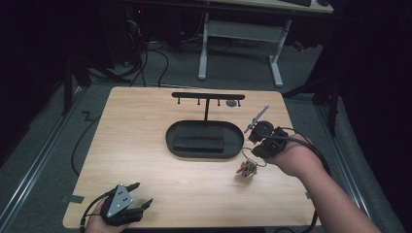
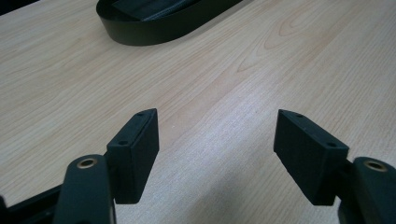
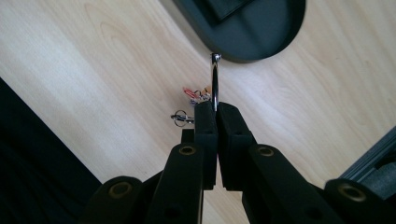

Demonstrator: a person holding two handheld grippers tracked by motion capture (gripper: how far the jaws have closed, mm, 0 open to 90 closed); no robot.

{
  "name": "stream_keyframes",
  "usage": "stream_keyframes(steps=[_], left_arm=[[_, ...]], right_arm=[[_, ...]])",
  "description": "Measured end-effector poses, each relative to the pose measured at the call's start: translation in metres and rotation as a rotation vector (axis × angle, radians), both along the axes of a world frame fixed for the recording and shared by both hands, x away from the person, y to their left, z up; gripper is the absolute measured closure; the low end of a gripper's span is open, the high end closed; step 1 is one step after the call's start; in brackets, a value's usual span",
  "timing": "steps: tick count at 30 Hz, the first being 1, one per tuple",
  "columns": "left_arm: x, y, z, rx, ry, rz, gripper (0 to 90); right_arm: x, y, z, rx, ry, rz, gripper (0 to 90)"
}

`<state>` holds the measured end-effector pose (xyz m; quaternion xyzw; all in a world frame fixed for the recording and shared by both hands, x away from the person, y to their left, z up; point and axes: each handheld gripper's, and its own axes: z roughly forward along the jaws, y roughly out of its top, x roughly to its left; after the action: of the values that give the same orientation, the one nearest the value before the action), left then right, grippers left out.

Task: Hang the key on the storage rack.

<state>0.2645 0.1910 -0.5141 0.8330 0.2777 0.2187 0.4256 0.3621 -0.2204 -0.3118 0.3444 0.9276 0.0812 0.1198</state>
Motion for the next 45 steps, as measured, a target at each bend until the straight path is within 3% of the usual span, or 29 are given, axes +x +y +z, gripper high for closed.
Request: stream_keyframes(steps=[7, 22, 37, 45], left_arm=[[0.001, 0.001, 0.000, -0.011, 0.007, -0.002, 32.3], [0.001, 0.002, 0.000, -0.011, -0.001, 0.001, 31.8], [-0.001, 0.004, 0.000, -0.005, 0.001, 0.010, 31.7], [0.000, 0.004, 0.000, -0.001, 0.002, 0.006, 31.7]], right_arm=[[0.014, 0.001, 0.014, 0.015, -0.027, -0.025, 88.1], [0.050, 0.002, 0.005, 0.017, -0.002, -0.057, 88.1], [0.096, 0.000, 0.014, 0.082, -0.012, -0.139, 88.1], [0.121, 0.005, 0.021, 0.088, -0.038, -0.133, 88.2]])
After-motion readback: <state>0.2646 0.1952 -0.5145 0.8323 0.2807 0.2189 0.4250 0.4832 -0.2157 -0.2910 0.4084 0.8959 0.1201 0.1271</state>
